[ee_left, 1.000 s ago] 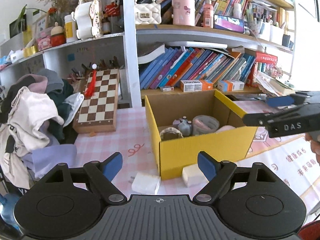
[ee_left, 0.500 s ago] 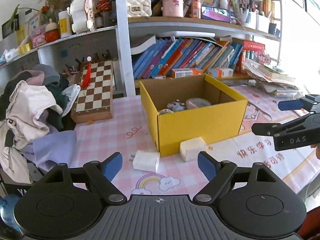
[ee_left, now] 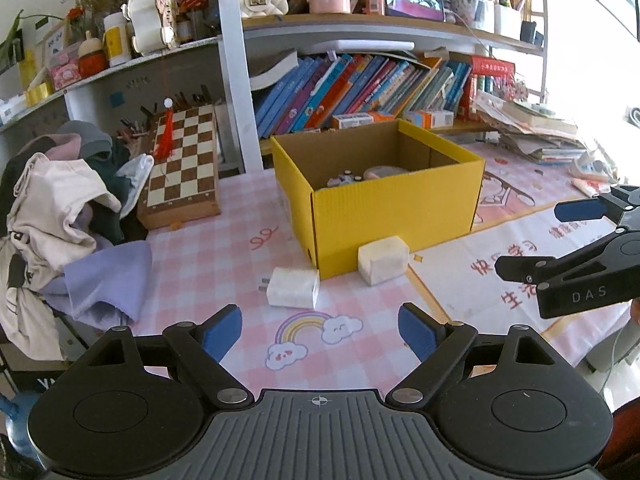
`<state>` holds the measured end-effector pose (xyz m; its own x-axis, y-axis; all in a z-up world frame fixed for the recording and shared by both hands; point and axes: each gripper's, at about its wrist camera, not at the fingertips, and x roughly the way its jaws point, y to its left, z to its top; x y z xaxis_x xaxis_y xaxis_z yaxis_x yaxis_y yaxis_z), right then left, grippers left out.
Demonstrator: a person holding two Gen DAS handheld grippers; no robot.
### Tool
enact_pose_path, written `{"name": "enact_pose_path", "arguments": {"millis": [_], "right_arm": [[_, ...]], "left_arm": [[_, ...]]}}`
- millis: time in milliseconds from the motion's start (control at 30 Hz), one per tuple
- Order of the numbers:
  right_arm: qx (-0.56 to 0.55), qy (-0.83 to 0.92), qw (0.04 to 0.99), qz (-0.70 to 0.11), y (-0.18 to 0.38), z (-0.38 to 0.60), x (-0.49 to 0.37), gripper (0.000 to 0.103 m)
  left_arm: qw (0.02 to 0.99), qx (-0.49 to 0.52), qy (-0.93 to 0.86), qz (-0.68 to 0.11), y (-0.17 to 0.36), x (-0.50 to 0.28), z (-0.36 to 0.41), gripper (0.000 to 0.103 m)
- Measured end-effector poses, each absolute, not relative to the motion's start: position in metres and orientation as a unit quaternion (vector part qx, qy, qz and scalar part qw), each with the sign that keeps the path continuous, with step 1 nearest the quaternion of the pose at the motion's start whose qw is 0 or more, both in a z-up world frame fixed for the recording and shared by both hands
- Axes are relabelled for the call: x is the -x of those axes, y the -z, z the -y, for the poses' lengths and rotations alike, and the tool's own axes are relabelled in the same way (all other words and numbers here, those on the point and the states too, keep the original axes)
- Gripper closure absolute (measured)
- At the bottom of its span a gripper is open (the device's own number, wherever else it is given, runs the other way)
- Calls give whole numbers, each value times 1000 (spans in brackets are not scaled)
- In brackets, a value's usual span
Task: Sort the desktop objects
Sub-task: 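Move both grippers toward the white blocks beside the yellow box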
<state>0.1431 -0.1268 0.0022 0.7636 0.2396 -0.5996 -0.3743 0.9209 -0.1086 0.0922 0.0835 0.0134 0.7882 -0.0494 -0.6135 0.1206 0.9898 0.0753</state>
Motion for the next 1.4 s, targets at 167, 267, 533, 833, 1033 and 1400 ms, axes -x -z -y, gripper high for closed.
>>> {"name": "enact_pose_path", "arguments": {"millis": [167,267,533,833,1033,1400], "right_arm": [[118,-173,924,-320,7,118,-137,0],[124,-180,919,-328,12,112,-134,0],[143,-202,905,-345,23,95,-128,0],[159,-219,897,-350,28,89,-133,0],[170,-230,891,-353,31,84,-137,0],[167,-227,892,-353,31,82,-156,4]], "left_arm": [[938,-60,52,-339,-3,-90,-83,15],[934,-62,56,-348,3,-88,-83,15],[927,-60,58,-365,13,-84,-85,15],[923,-55,50,-377,22,-84,-90,15],[924,-49,42,-376,23,-88,-94,15],[927,-46,30,-372,26,-105,-97,15]]}}
